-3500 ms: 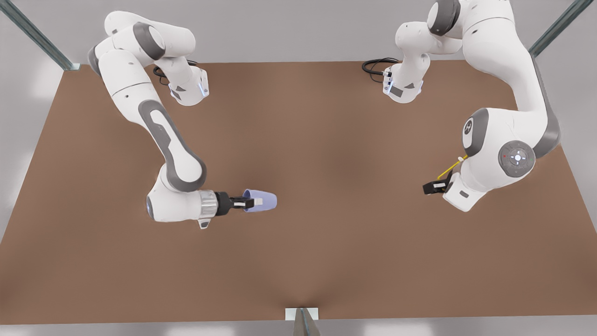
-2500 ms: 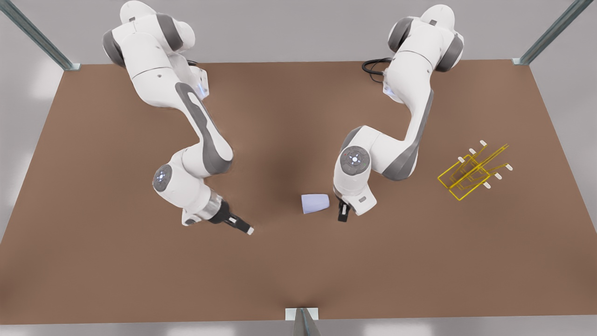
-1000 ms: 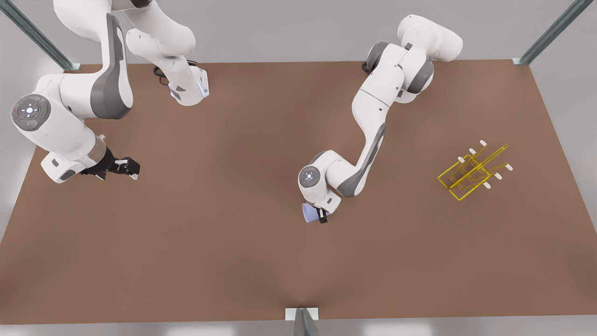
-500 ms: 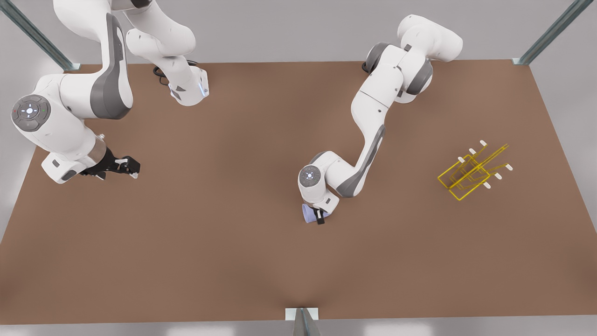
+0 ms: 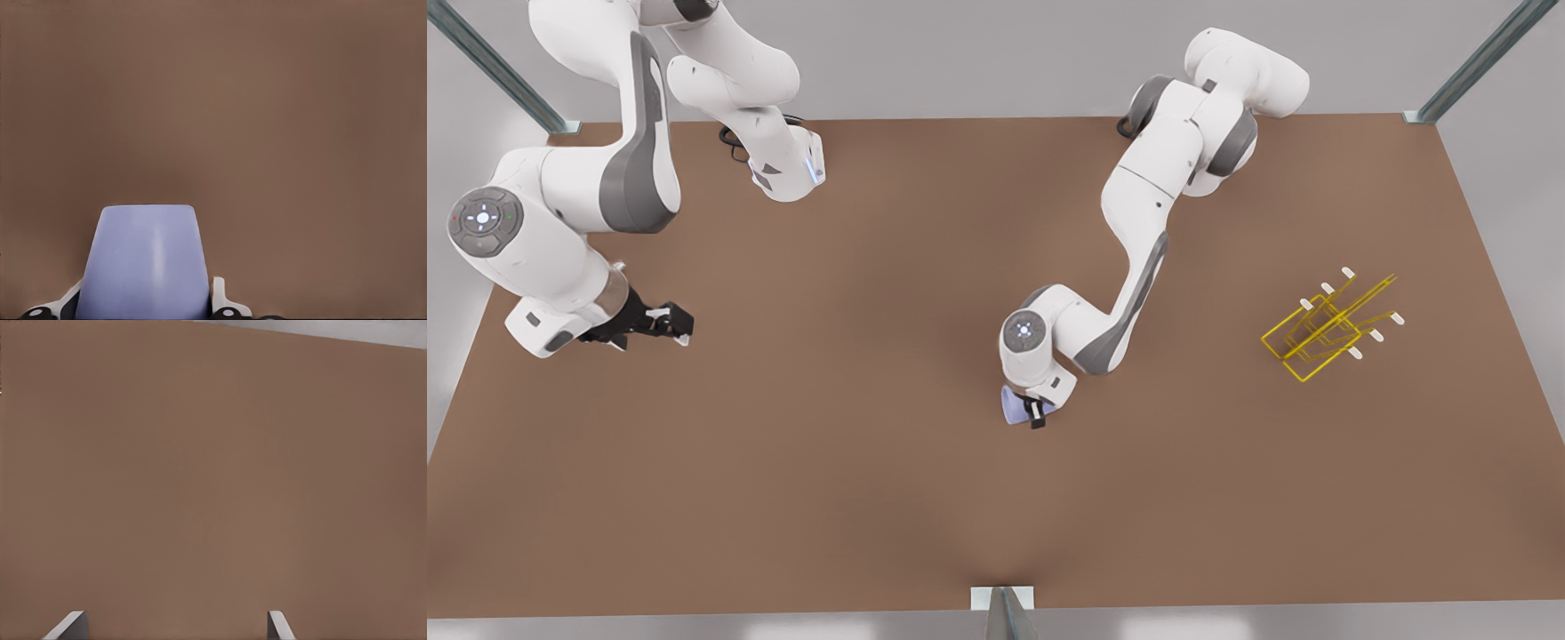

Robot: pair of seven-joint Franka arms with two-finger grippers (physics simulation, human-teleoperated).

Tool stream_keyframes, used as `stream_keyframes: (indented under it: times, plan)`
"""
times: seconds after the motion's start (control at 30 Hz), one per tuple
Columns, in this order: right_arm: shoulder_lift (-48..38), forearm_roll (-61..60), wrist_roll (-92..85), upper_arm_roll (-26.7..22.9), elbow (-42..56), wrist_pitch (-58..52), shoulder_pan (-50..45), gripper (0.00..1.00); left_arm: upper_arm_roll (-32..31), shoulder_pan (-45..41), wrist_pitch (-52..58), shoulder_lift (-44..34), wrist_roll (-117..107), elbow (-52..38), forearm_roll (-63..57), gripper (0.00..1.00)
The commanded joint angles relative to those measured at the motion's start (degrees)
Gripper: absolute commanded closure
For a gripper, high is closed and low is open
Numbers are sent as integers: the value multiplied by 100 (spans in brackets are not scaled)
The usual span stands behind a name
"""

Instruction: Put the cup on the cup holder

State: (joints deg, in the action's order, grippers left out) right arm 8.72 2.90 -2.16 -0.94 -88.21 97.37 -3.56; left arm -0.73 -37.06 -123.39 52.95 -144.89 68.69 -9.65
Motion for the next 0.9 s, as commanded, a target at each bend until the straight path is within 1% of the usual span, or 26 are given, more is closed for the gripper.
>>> stream_keyframes:
  times: [0.0, 0.07, 0.17, 0.23, 0.27, 0.3, 0.37, 0.43, 0.47, 0.5, 0.53, 0.57, 0.6, 0.67, 0.7, 0.77, 0.8, 0.87]
  plan:
    - [51, -9, -153, -3, 67, -16, 13, 0, 38, 40, 587, -180, 224, -5, -28, 28]
    - [43, -9, -144, -3, 67, -33, 13, 0, 90, 49, 1202, -303, 462, -5, -247, 28]
    - [43, -18, -126, -3, 67, -42, 22, 0, 459, 128, 2380, -488, 760, -5, -1196, 28]
    - [43, -18, -126, -3, 76, -42, 30, 0, 565, 137, 3066, -611, 1059, 13, -1952, 28]
    - [43, -18, -126, -3, 76, -42, 30, 0, 855, 128, 3321, -646, 1235, 48, -2128, 28]
    - [34, -18, -126, -3, 67, -42, 30, 0, 890, 120, 3716, -655, 1253, 144, -2760, 28]
    - [34, -9, -126, -12, 67, -51, 30, 0, 899, -56, 4279, -1024, 1270, 267, -3402, 28]
    - [34, -9, -126, -12, 67, -51, 30, 0, 890, -205, 4201, -1532, 1253, 1179, -3973, 28]
    - [42, -9, -126, -12, 67, -51, 30, 0, 881, -302, 4113, -1989, 1174, 1883, -4255, 28]
    - [43, -9, -126, -12, 67, -51, 30, 0, 881, -434, 3866, -2263, 919, 2517, -4484, 28]
    - [34, -9, -126, -12, 67, -51, 30, 0, 873, -548, 3480, -2333, 533, 2965, -4791, 28]
    - [43, -9, -126, -12, 67, -51, 30, 0, 864, -583, 2997, -2675, 172, 3597, -5098, 28]
    - [42, -9, -135, -12, 67, -51, 30, 0, 864, -601, 2478, -3229, 110, 4380, -5441, 28]
    - [43, -9, -135, -12, 67, -51, 30, 0, 873, -548, 1889, -3713, 22, 5294, -6206, 28]
    - [43, -9, -144, -12, 67, -51, 39, 0, 890, -461, 1555, -4012, 14, 5673, -6505, 28]
    - [43, -9, -144, -12, 67, -51, 39, 0, 899, -329, 1476, -4100, -180, 5875, -6865, 27]
    - [43, -9, -144, -12, 67, -51, 30, 0, 899, -162, 1229, -4328, -312, 6147, -7260, 26]
    - [43, -9, -135, -12, 67, -51, 30, 0, 899, 93, 992, -4478, -417, 6455, -7709, 26]
